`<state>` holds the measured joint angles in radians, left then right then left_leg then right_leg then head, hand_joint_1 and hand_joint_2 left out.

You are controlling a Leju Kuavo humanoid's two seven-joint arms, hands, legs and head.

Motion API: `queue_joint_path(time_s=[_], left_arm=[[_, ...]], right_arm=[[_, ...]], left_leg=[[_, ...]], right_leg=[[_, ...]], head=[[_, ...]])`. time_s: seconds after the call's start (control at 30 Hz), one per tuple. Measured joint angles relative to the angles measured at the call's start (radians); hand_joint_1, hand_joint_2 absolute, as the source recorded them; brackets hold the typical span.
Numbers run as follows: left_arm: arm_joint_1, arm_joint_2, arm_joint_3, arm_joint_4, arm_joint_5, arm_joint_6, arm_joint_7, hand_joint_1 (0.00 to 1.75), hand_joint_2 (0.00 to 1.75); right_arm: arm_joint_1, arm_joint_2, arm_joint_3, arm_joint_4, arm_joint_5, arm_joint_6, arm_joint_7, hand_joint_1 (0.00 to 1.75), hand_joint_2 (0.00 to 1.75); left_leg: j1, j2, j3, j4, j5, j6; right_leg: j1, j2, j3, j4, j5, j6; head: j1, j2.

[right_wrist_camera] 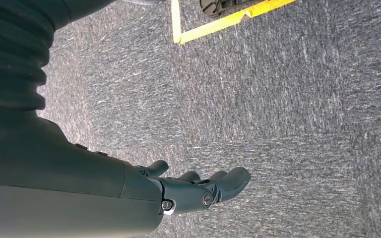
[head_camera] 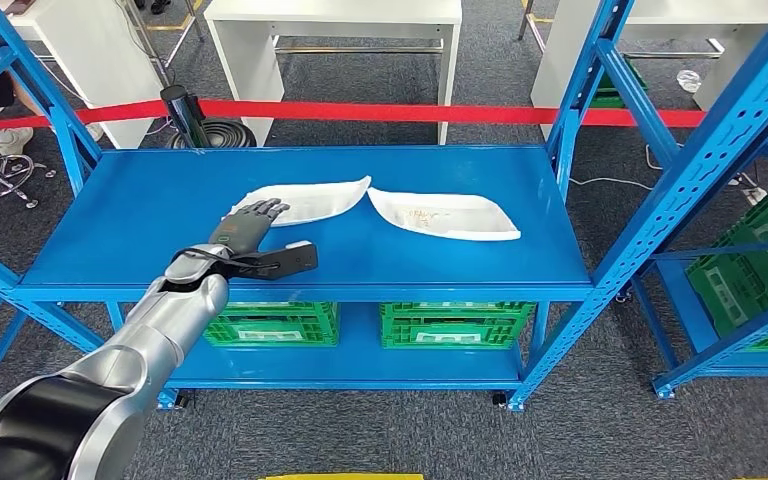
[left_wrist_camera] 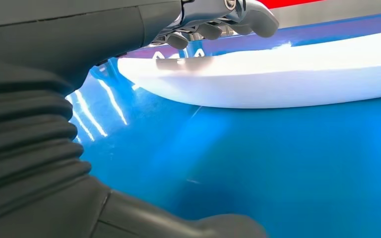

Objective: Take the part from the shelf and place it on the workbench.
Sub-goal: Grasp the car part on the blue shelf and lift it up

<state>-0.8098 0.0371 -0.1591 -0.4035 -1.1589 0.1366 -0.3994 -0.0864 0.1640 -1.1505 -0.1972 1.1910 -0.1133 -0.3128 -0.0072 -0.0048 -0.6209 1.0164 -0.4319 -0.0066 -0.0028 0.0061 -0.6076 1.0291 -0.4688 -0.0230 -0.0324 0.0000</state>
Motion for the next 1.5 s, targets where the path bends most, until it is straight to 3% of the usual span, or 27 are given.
queue_joint_path(time_s=[0.53,0.8,0.93,1.03,1.07,1.13,1.2,1.5], left_arm=[[0.000,-0.006,-0.003,0.006,-0.014,0.011,0.008,0.00,1.75],[-0.001,-0.020,-0.030,0.015,-0.068,0.159,0.071,0.00,1.75],[0.002,-0.029,-0.049,0.022,-0.122,0.289,0.153,0.03,1.75],[0.007,-0.034,-0.066,0.033,-0.154,0.362,0.203,0.66,1.75],[0.009,-0.035,-0.070,0.037,-0.160,0.372,0.212,0.76,1.75],[0.014,-0.037,-0.076,0.045,-0.167,0.382,0.223,1.12,1.75],[0.019,-0.038,-0.079,0.052,-0.170,0.389,0.228,1.63,1.75],[0.041,-0.041,-0.085,0.071,-0.170,0.401,0.218,1.74,1.75]], right_arm=[[0.000,0.000,0.000,0.000,0.000,-0.001,0.001,0.00,1.75],[0.000,0.000,0.000,0.000,0.000,-0.007,0.011,0.00,1.75],[0.000,0.000,0.000,0.000,0.001,-0.011,0.010,0.00,1.75],[0.000,0.000,0.000,0.000,0.005,-0.012,0.009,0.00,1.75],[0.000,0.000,0.000,0.000,0.007,-0.012,0.010,0.00,1.75],[0.000,0.000,0.001,0.000,0.011,-0.012,0.013,0.00,1.75],[0.000,0.000,0.001,0.000,0.013,-0.012,0.015,0.00,1.75],[0.001,0.000,0.002,0.000,0.015,-0.013,0.017,0.00,1.75]], left_leg=[[0.000,0.000,0.000,0.000,0.000,0.000],[0.000,0.000,0.000,0.000,0.000,0.000],[0.000,0.000,0.000,0.000,0.000,0.000],[0.000,0.000,0.000,0.000,0.000,0.001],[0.000,0.000,0.000,0.000,-0.001,0.001],[0.000,0.000,0.000,0.000,-0.001,0.001],[0.000,0.000,0.000,0.000,-0.001,0.001],[0.000,0.000,0.000,0.000,-0.001,0.001]], right_leg=[[0.000,0.000,0.000,0.000,0.000,0.000],[0.000,0.000,0.000,0.000,0.000,0.000],[0.000,0.000,0.000,0.000,0.000,0.000],[0.000,0.000,0.000,0.000,0.000,0.000],[0.000,0.000,0.000,0.000,0.000,0.000],[0.000,0.000,0.000,0.000,0.000,0.000],[0.000,0.000,0.000,0.000,0.000,0.000],[0.000,0.000,0.000,0.000,0.000,0.000]], head=[[0.000,0.000],[0.000,0.000],[0.000,0.000],[0.000,0.000],[0.000,0.000],[0.000,0.000],[0.000,0.000],[0.000,0.000]])
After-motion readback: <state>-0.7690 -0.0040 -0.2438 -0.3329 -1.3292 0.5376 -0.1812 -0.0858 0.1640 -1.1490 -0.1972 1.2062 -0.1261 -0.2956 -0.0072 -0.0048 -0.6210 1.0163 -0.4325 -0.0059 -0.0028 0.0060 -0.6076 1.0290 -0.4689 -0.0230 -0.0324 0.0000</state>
